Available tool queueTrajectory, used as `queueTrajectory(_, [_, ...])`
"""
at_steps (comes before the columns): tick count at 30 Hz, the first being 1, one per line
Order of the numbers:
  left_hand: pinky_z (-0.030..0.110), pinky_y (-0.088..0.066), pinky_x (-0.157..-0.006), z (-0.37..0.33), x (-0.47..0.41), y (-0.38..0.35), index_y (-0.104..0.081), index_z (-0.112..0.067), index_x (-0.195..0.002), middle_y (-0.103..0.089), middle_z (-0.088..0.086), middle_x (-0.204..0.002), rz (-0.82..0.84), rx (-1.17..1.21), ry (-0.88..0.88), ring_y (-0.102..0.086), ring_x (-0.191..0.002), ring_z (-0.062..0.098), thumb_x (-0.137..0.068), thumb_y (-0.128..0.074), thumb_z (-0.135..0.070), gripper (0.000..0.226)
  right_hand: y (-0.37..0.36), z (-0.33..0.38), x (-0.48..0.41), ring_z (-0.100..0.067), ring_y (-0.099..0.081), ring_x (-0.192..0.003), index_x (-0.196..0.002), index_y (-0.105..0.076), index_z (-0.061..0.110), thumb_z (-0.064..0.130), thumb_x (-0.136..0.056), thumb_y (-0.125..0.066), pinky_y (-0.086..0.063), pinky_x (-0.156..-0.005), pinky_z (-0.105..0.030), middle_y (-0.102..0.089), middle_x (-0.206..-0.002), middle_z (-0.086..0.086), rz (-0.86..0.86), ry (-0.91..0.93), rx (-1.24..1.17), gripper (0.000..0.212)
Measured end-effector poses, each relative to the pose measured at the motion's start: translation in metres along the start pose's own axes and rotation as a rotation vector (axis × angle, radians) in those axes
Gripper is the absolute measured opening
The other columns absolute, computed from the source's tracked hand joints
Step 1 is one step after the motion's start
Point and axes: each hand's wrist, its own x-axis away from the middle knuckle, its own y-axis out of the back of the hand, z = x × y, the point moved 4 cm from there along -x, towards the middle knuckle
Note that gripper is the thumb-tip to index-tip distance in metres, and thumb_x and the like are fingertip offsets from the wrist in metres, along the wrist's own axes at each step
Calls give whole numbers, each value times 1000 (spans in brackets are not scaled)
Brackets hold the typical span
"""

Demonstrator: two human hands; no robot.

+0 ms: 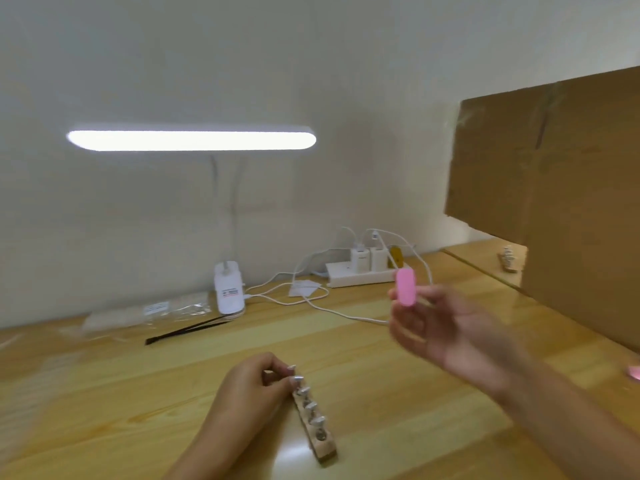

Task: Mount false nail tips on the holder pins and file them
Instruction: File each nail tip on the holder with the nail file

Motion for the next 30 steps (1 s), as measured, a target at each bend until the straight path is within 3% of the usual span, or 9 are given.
queueTrajectory(3, [4, -38, -55, -1, 4, 0, -66, -22, -74, -66, -16, -79, -6, 18, -21, -54, -60, -21, -82, -78, -15, 16, -10, -48, -26, -24, -70, -87, -109, -65, 6, 10, -76, -69, -51, -84, -67, -68, -97, -13, -134, -219, 152, 34])
queueTrajectory(11, [8, -40, -58, 20, 29, 25, -66, -29, -66, -68, -18, -66, 91, 34, 42, -58, -61, -10, -78, -80, -22, 20, -41, -119, -24, -30, -70, -99, -98, -68, -3, 1, -74, -80, -48, -84, -71, -66, -101, -20, 76, -526, -30, 27])
queueTrajectory(15, [25, -56, -80, 27, 54, 30, -72, -21, -70, -76, 3, -81, 184, 280, 117, -73, -79, 12, -77, -81, -15, 13, -45, -121, -18, -34, -67, -110, -111, -67, 0, 2, -66, -83, -49, -89, -68, -66, -120, -21, 154, -551, 2, 48])
queueTrajectory(17, [31, -59, -78, 27, 59, 31, -71, -21, -70, -74, 14, -89, 76, 461, 117, -73, -85, 25, -72, -80, -20, 9, -46, -119, -18, -35, -66, -112, -127, -56, 4, 3, -68, -82, -54, -86, -59, -63, -127, -24, 193, -515, 32, 64])
queueTrajectory(19, [20, -55, -72, 26, 59, 33, -71, -29, -75, -74, 7, -90, -30, 485, 65, -71, -86, 21, -71, -76, -28, 6, -46, -118, -18, -35, -67, -110, -130, -56, 8, 3, -71, -81, -58, -83, -49, -61, -129, -25, 232, -461, 44, 64])
queueTrajectory(22, [10, -44, -65, 22, 58, 33, -72, -35, -83, -73, -4, -83, -37, 467, -23, -60, -72, 6, -84, -76, -17, 18, -50, -118, -17, -33, -68, -107, -119, -67, 17, 5, -80, -79, -59, -82, -38, -66, -122, -23, 247, -280, 148, 43])
queueTrajectory(24, [10, -43, -67, 20, 58, 32, -74, -36, -85, -72, -12, -81, -23, 441, -53, -59, -72, 1, -86, -74, -17, 19, -50, -117, -15, -25, -70, -101, -111, -70, 25, 13, -80, -74, -58, -81, -31, -71, -111, -15, 189, -56, 414, 34])
queueTrajectory(26, [11, -48, -69, 21, 60, 31, -75, -38, -85, -74, -14, -89, -6, 447, -59, -64, -79, 1, -87, -74, -23, 16, -55, -115, -12, -19, -71, -97, -104, -70, 33, 22, -75, -74, -57, -83, -27, -73, -104, -6, 123, 146, 654, 31])
queueTrajectory(30, [13, -51, -69, 21, 61, 32, -75, -39, -83, -74, -13, -96, -4, 441, -62, -67, -93, 11, -86, -73, -33, 8, -60, -110, -6, -11, -70, -97, -105, -68, 27, 25, -74, -73, -54, -81, -17, -74, -101, 2, 68, 366, 715, 32])
